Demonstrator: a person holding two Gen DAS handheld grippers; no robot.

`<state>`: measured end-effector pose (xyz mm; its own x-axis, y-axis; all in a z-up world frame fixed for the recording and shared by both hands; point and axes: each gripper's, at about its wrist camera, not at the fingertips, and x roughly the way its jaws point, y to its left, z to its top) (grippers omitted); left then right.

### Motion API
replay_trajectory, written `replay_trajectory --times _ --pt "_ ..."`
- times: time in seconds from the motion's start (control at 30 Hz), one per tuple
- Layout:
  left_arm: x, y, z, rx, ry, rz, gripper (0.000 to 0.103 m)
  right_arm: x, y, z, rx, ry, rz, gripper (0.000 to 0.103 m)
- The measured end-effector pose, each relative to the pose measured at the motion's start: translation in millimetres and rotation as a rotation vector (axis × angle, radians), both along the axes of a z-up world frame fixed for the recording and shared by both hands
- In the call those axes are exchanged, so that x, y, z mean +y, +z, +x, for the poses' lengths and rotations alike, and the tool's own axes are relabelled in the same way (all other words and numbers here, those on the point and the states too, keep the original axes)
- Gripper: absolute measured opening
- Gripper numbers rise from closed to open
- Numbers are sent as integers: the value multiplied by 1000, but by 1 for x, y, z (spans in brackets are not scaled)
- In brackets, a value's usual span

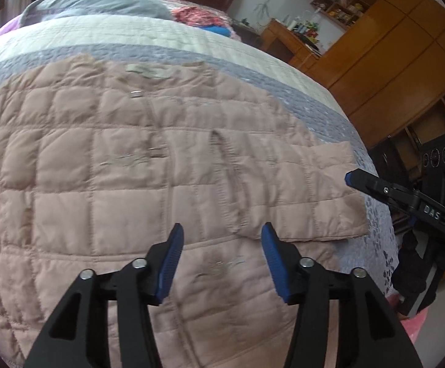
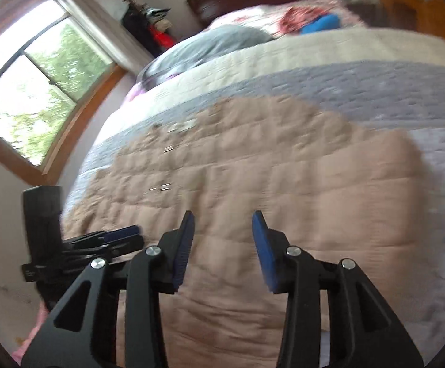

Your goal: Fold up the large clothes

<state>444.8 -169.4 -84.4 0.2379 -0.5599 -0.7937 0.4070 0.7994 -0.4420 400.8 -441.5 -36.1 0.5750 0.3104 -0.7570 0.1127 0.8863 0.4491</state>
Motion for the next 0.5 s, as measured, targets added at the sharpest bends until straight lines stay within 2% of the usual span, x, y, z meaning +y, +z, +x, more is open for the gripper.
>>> replay_trajectory --times 0.03,0.07,0.2,0.23,0.27,0.3,0.37,0.5 --pt "-9 0 1 -4 -6 17 65 -6 3 -4 2 -28 -25 39" --pt "-15 -1 2 -8 -6 26 66 -18 5 -13 5 -63 -43 39" --pt "-43 -10 11 23 -18 44 64 -61 1 -50 30 -172 -54 39" --pt "-49 -11 13 24 -19 52 54 -67 -5 -54 38 -192 -63 39" --pt "-56 -14 14 29 -24 60 26 -75 -9 -61 45 -212 -67 39" --pt "-59 -14 15 37 -28 66 13 -84 -12 -67 52 -231 -59 39" --pt "-58 -12 14 40 -20 40 5 -84 -24 -69 52 -247 -37 39" --pt "-19 17 3 -72 46 1 4 -81 -40 -67 61 -238 -10 38"
